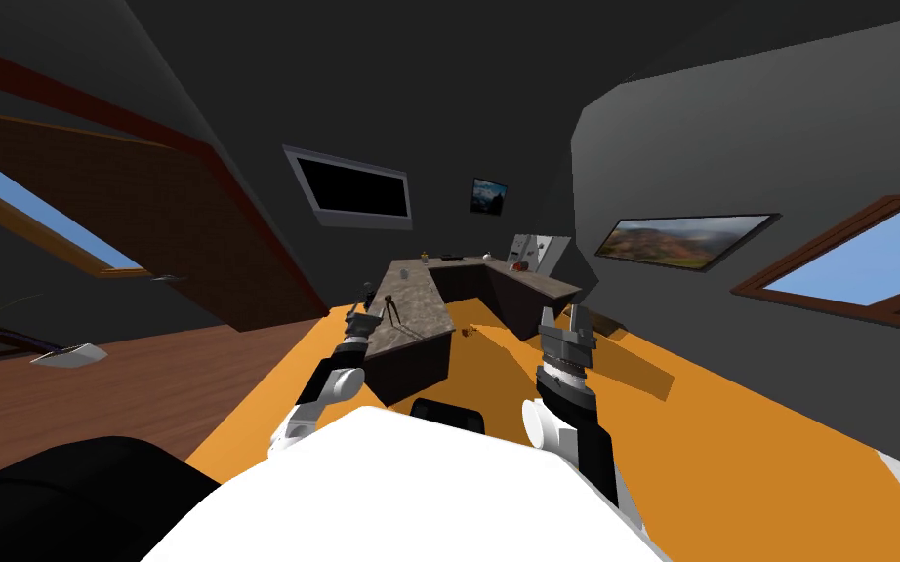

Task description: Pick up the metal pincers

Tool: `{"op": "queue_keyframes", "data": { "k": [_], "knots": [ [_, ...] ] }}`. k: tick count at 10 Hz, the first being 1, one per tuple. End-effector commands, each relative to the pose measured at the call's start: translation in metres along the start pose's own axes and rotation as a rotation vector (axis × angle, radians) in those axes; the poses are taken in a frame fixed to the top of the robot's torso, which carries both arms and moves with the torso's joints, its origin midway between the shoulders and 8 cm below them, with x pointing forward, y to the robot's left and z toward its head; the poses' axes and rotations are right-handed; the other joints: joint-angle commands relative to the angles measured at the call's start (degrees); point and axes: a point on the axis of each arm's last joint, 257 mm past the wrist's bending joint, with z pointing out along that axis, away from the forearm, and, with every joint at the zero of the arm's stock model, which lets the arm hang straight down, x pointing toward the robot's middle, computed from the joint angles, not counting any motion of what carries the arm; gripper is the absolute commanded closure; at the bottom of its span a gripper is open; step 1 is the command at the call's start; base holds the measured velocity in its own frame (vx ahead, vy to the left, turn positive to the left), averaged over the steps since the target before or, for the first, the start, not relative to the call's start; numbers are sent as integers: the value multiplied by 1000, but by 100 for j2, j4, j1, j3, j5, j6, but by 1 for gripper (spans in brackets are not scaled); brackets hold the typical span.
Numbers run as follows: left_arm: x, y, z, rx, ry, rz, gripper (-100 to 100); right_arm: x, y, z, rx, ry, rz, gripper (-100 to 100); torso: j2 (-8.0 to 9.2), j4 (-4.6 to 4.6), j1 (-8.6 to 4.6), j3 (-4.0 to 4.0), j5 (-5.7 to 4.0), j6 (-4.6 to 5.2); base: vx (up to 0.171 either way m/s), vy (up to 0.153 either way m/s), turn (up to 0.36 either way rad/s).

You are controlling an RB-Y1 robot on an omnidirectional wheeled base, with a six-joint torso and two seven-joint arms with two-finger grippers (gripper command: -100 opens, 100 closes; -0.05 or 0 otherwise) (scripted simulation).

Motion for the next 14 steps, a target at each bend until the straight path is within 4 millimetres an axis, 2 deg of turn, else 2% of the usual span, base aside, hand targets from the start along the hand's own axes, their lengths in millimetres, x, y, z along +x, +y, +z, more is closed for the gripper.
{"op": "queue_keyframes", "data": {
  "k": [1, 8, 14],
  "knots": [
    [-17, 5, 0, -13, -40, -73, -100, 0, 0, 0, 0, 0, 0, 0, 0, 0, 0, 0, 0, 0, 79, -75, 21],
    [-72, 23, -8, -27, -196, -361, -100, 0, 0, 0, 0, 0, 0, 0, -6, -2, 1, -4, 0, 0, 71, -64, 21],
    [-102, 44, -25, 10, -310, -583, -100, 0, 0, 0, 0, 0, 0, 0, -1, -1, 16, -1, 2, 0, 54, -24, 18]
  ]
}}
